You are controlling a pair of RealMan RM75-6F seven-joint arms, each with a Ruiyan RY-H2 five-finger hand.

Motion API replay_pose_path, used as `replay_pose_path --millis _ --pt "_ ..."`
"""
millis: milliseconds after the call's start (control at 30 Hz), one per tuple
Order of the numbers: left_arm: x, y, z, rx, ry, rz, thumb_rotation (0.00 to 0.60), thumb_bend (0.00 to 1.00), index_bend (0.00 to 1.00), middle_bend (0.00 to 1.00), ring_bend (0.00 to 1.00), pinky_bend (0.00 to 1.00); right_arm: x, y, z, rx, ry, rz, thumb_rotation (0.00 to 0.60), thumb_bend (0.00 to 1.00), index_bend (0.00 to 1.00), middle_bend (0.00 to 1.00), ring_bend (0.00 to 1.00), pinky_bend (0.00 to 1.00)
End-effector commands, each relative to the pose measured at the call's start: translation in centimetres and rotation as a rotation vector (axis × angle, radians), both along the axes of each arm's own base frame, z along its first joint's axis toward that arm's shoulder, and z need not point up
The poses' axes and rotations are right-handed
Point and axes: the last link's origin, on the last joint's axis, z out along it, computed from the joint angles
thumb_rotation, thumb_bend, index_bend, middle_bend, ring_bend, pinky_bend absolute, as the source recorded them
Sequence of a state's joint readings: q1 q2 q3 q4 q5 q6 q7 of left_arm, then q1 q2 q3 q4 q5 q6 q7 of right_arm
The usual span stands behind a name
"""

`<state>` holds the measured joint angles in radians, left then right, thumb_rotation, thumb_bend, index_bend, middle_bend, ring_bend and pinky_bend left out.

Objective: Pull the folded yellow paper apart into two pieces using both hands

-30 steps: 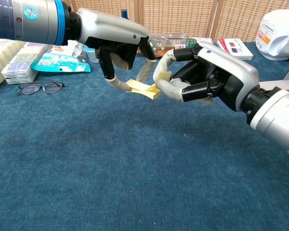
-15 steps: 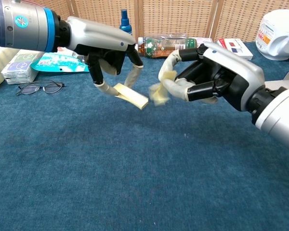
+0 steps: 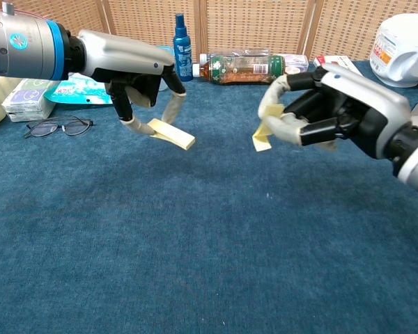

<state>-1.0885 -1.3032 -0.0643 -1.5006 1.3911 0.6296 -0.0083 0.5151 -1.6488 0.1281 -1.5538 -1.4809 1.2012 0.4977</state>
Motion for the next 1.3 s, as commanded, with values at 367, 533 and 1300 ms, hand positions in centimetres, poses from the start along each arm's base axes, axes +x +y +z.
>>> replay_pose_path --millis 367,533,1300 --pt "0.7 0.4 -0.8 0.065 -0.021 -0.016 0.6 0.35 0.56 0.96 0.99 1.0 -3.5 -0.6 1.6 0.009 0.095 -0.046 0.6 0.46 0.0 0.37 0.41 0.47" --pt "1.5 0.3 -1.5 0.073 -0.014 -0.03 0.6 0.34 0.51 0.88 0.9 0.99 -4.4 -0.6 2.7 -0.025 0.08 -0.07 0.6 0.46 0.0 0.35 0.38 0.47" --pt "-0.3 -2.8 1.4 0.14 -0.087 0.098 0.6 0.24 0.14 0.34 0.32 0.51 -6.6 -0.2 5.9 -0.107 0.094 -0.11 0.6 0.46 0.01 0.31 0.32 0.41"
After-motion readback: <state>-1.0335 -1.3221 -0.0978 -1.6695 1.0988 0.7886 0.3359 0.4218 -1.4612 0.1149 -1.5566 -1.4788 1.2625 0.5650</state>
